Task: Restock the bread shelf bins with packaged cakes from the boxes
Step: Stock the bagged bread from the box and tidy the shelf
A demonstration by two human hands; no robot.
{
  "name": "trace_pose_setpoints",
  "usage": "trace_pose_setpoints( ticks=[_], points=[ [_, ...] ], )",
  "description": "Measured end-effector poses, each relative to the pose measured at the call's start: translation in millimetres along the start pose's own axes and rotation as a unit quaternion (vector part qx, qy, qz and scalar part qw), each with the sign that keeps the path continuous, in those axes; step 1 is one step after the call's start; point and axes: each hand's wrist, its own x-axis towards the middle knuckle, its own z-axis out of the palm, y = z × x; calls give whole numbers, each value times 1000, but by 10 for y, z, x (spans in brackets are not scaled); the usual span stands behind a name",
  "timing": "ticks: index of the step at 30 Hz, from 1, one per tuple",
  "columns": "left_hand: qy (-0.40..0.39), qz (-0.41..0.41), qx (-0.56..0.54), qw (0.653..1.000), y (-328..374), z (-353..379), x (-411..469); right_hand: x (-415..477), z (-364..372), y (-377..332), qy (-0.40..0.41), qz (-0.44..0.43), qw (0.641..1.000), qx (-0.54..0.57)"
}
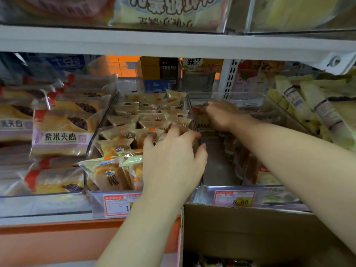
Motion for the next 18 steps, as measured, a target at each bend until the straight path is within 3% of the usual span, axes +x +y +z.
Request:
trace_pose_setpoints(
  ticks=[8,14,18],
  points=[
    [19,31,5,999,49,-50,-31,-766,-379,-121,38,-13,989,145],
    [71,153,-66,984,162,-116,-339,-1883,-534,-280,126,-30,968,214],
    [1,219,-118,969,144,-29,-713,-2613,-409,-309,134,-19,957,257]
  ],
)
